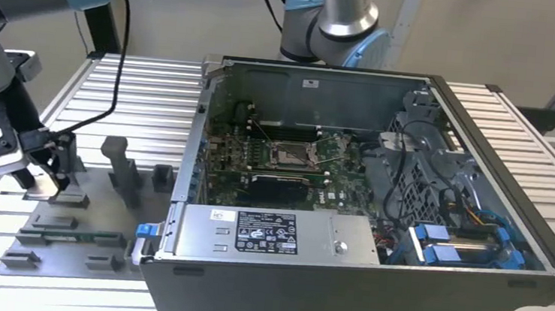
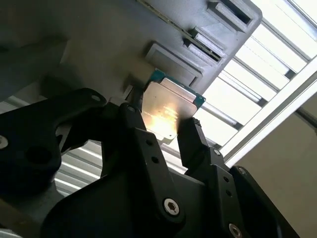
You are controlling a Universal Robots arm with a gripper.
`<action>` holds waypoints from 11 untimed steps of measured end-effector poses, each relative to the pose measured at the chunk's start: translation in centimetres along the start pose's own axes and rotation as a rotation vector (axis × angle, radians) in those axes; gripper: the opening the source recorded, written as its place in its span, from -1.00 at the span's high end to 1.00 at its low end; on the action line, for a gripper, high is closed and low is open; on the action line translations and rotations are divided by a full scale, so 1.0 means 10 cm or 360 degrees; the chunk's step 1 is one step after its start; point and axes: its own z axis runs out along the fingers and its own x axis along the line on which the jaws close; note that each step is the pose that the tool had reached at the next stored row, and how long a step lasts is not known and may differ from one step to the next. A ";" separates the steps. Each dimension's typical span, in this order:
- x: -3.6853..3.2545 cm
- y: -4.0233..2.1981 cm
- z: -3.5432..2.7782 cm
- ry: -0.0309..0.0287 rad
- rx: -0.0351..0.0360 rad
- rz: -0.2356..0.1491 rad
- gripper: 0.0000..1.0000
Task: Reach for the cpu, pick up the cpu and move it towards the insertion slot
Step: 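Pick up the cpu and move it towards the insertion slot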
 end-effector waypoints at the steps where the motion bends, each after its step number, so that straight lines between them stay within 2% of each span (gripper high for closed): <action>1: 0.000 0.001 -0.014 -0.00001 0.0000 0.0000 1.00; 11: -0.003 0.009 -0.177 0.00004 0.0006 0.0000 1.00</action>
